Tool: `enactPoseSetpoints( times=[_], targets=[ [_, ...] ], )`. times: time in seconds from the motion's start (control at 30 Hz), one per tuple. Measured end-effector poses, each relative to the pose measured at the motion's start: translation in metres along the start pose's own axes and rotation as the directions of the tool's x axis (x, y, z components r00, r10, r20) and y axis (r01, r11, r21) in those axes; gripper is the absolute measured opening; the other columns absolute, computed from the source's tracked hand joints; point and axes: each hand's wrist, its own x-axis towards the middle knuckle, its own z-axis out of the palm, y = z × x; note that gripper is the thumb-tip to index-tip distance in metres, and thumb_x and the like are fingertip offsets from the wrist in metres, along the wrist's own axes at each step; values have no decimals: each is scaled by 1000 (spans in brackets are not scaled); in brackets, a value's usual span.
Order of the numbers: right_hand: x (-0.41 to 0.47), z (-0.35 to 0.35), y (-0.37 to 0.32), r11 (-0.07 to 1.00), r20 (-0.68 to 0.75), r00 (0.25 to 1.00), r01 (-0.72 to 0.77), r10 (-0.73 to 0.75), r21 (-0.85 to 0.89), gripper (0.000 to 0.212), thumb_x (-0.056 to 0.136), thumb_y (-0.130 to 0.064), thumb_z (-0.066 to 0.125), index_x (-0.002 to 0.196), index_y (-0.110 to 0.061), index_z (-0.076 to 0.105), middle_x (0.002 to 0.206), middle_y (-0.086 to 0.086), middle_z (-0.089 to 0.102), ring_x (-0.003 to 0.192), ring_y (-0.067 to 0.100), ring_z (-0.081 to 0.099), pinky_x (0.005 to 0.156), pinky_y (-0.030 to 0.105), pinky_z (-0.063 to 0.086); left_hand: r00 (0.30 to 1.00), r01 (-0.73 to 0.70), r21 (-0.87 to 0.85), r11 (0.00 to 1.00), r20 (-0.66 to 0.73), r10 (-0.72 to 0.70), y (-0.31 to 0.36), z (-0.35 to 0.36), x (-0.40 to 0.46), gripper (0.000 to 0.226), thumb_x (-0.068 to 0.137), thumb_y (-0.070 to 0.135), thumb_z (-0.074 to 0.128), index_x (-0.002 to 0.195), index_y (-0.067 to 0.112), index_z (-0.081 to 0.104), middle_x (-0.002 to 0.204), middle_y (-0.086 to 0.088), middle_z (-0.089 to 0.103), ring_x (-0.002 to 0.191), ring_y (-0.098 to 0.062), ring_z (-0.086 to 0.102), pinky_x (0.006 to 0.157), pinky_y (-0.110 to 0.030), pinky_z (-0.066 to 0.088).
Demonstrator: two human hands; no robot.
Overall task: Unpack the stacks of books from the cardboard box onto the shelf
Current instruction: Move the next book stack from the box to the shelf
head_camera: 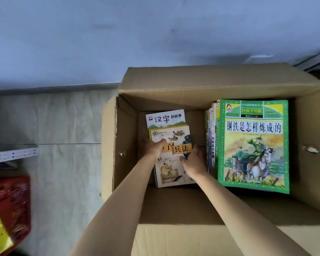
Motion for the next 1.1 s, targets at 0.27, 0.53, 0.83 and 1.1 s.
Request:
enactPoseSetpoints(
  times=[0.27,0.53,0.83,1.1],
  targets=[
    [18,4,0,970,1,999,-49,50,239,63,94,-19,59,146,-6,26,144,17,43,133,32,43,108,47,40,998,50,-168,984,55,-41,-6,-1,8,44,78,38,77,111,13,62,107,-7,71,70,-11,62,50,-21,40],
    [-3,7,-1,917,91,995,-59,25,394,45,97,-19,53,137,-9,35,134,11,55,124,26,52,91,29,39,988,-153,-222,963,-41,148,-23,-6,-8,59,85,38,70,133,10,48,119,-11,68,101,-26,68,87,-43,56],
    [-14,-2,0,912,139,990,-43,-15,407,37,98,-18,52,133,-11,43,126,3,59,114,16,53,89,25,35,980,-155,-194,969,97,176,-21,-22,-2,27,90,40,64,110,25,54,97,2,69,75,-7,67,55,-21,50],
    [-58,-48,-19,957,-70,965,260,-253,125,47,98,-28,49,143,-18,41,143,-2,47,128,14,48,103,24,36,952,-180,-178,968,217,217,-20,-32,9,14,93,41,57,106,34,59,105,1,70,95,-17,67,75,-31,52]
  ],
)
